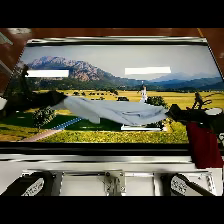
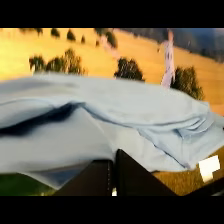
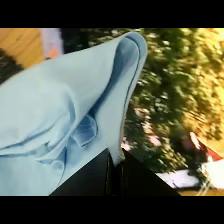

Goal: Fold the shirts.

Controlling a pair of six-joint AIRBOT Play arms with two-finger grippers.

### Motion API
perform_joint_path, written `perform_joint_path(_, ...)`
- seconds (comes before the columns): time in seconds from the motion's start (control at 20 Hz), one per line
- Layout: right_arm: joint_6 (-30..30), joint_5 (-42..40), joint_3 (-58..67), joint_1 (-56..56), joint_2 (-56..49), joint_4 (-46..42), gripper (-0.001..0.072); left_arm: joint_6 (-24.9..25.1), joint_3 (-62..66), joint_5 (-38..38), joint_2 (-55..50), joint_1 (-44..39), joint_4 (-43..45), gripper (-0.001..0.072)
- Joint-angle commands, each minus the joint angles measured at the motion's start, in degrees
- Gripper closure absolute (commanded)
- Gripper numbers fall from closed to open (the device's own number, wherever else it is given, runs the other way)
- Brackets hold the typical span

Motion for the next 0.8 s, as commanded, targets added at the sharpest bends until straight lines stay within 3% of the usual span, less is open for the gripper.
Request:
perform_joint_path(0.0,-1.6,4.3,9.7,0.1,12.2,1.7,0.0643,1.9,12.9,9.3,6.4,0.0,-0.2,0.0674)
perform_joint_path(0.1,-0.8,7.5,20.7,0.7,19.9,3.1,0.0644,-1.3,24.0,15.9,9.7,0.0,-0.2,0.0675)
perform_joint_path(0.25,2.7,5.6,38.8,1.0,28.0,-6.7,0.0644,-1.2,41.0,18.9,11.6,0.0,3.1,0.0675)
perform_joint_path(0.4,10.3,3.5,51.5,1.0,30.9,-18.3,0.0644,-1.2,50.6,16.0,11.7,0.0,7.1,0.0676)
perform_joint_path(0.55,12.9,4.2,58.0,1.0,32.1,-19.6,0.0644,-1.3,51.8,11.5,12.8,0.0,10.1,0.0675)
perform_joint_path(0.65,13.1,8.1,61.4,1.0,32.4,-19.7,0.0644,-1.2,51.8,7.3,14.6,0.0,10.6,0.0675)
perform_joint_path(0.75,13.4,13.4,63.8,1.0,32.4,-21.4,0.0643,-1.3,51.8,2.3,17.5,0.0,16.4,0.0676)
